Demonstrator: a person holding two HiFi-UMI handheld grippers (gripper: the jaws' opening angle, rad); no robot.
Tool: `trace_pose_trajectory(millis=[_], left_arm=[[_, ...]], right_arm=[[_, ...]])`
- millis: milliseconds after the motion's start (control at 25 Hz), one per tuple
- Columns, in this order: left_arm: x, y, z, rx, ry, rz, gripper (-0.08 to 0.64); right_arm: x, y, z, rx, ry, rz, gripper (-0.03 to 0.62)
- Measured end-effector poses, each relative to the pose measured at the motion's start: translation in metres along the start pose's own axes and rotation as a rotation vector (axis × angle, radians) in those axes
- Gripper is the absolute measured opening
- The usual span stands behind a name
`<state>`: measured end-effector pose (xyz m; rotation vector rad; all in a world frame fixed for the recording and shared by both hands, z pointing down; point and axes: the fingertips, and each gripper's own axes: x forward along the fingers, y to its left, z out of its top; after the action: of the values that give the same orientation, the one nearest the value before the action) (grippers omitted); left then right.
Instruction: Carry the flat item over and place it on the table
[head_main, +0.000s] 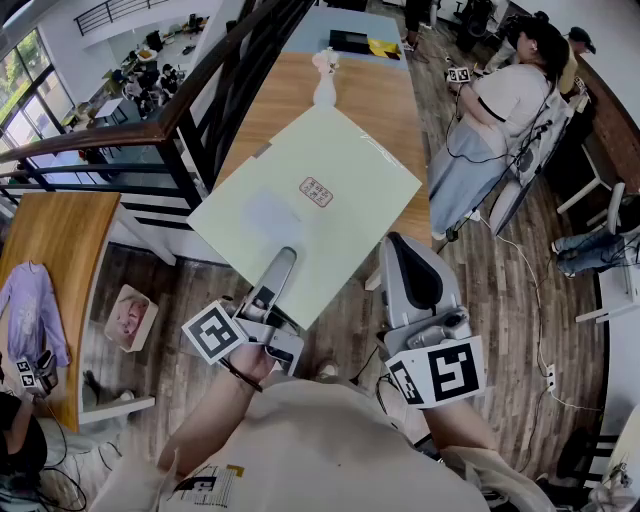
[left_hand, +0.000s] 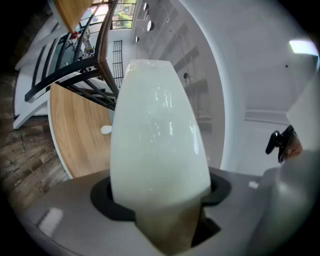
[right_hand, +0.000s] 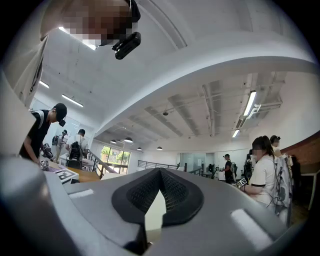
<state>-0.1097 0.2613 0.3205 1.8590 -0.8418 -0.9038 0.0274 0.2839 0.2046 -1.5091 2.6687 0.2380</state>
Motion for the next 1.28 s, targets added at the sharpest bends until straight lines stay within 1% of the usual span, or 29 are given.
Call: trace_pose_trajectory(millis=[240, 440, 680, 840, 1040, 1280], left_arm=[[0.011, -0.004, -0.011, -0.018, 0.007, 0.004, 0.328], [0.018, -0.004, -0.020, -0.013, 0.010, 0.005, 0.330], [0.025, -0.010, -0.035, -0.019, -0.005, -0.044, 0.330], [0.034, -0.005, -0.048, 0.002, 0.006, -0.013, 0.330], [0.046, 0.010, -0.072, -0.025, 0.011, 0.030, 0.330], [0.070, 0.013, -0.088, -0.076, -0.004, 0.006, 0.330]], right_arm=[[-0.007, -0.014, 0.000, 0.011, 0.002, -0.013, -0.002], [-0.009, -0.024, -0.005, 0.017, 0.006, -0.016, 0.000], [-0.016, -0.039, -0.014, 0.014, -0.004, 0.001, -0.002], [-0.019, -0.050, -0.021, 0.019, -0.001, 0.018, -0.002], [-0.028, -0.074, -0.029, 0.033, -0.002, 0.018, -0.002], [-0.032, -0.101, -0.043, 0.038, -0.002, 0.014, 0.000]])
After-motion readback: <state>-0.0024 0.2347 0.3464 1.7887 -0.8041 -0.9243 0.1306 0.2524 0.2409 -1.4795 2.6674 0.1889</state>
